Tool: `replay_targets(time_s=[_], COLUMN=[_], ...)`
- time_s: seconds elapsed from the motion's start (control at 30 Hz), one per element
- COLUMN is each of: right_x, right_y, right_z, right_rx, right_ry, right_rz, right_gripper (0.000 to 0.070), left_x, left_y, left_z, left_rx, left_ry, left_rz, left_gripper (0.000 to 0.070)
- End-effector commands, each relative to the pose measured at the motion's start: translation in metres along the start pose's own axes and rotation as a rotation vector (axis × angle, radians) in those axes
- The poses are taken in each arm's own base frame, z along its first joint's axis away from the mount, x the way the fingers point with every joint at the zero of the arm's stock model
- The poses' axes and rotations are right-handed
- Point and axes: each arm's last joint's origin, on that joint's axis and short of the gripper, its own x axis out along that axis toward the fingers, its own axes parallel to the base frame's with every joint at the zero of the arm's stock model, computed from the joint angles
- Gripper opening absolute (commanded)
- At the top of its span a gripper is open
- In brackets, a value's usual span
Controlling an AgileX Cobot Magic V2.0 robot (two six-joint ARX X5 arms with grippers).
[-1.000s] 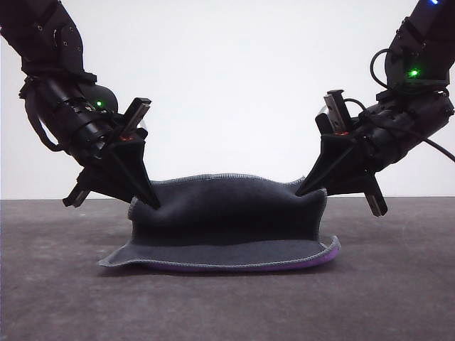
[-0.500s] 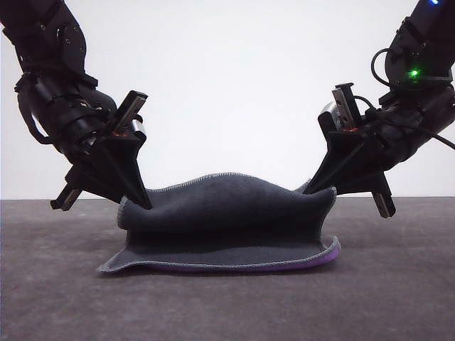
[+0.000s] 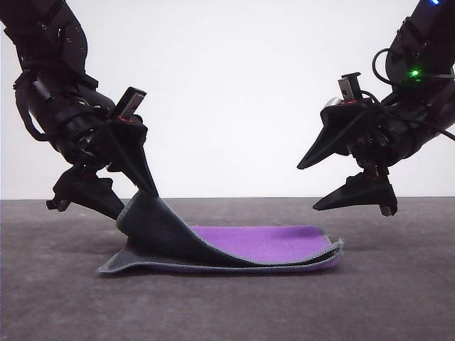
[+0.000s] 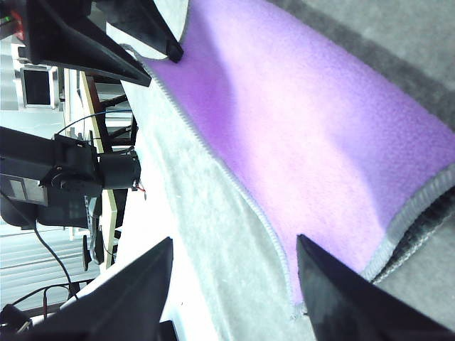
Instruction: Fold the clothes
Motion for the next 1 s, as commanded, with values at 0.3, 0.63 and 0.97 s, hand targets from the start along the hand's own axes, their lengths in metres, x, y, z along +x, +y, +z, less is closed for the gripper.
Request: replay_targets(time_s=[0.3, 0.63, 0.97], right_x=[0.000, -0.023, -0.063], right_y=[-0.001, 0.031, 0.120], right_z=[0.002, -0.009, -0.044], right_rx=[-0.020, -0.070, -0.166], right_ry=[0.001, -0.024, -0.097], right_rz=[0.002, -0.013, -0.341], right_gripper=[0.0422, 0.0423, 0.0422], left_x=[-0.001, -0.044, -0.104], left_y=[-0.005, -0.020, -0.050], left_z=[-0.002, -0.007, -0.033], left_rx=[-0.002, 0.044, 0.060], left_ry=[0.018, -0.123, -0.311], left_rz=[-0.055, 0.001, 0.289], left_gripper=[0.0512, 0.0512, 0.0512])
